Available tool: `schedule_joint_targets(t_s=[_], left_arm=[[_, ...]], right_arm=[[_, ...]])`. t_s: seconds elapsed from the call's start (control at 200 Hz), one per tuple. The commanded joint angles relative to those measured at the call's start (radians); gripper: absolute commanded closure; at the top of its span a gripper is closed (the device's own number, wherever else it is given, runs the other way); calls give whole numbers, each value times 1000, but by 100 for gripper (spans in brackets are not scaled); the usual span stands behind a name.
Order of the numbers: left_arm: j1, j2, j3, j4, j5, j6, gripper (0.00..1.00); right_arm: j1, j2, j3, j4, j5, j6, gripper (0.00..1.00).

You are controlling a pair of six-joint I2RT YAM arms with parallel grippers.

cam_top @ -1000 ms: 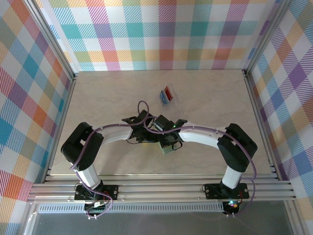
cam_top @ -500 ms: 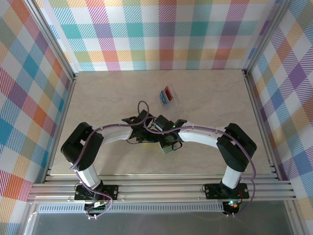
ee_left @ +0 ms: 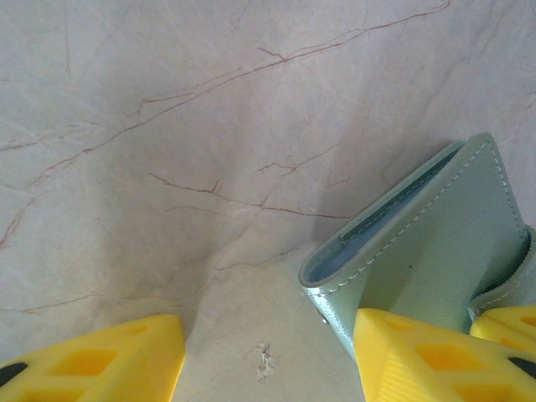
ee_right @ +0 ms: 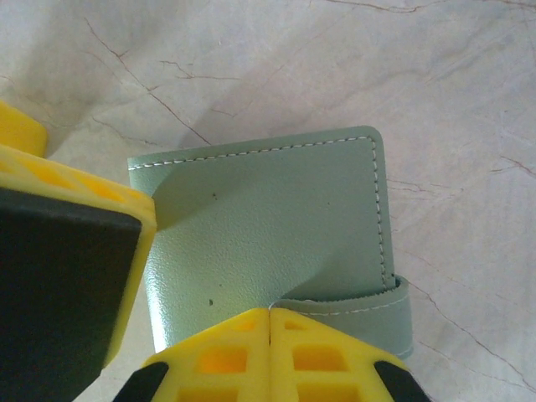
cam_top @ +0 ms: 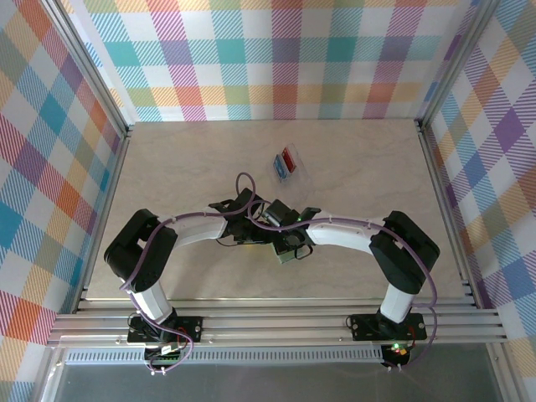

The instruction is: Put the credit cards into the card holder

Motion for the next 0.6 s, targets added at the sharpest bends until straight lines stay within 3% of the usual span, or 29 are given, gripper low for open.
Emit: schedule_joint_targets(t_s=[0.0,0.595], left_arm=[[-26,50,-33,100,110,-3,43],[-25,41,-37,105,112,-3,43]], right_arm=[[-12,32,-48,-27,-39,27,100],[-171,57,-155,64,-261,50,100]])
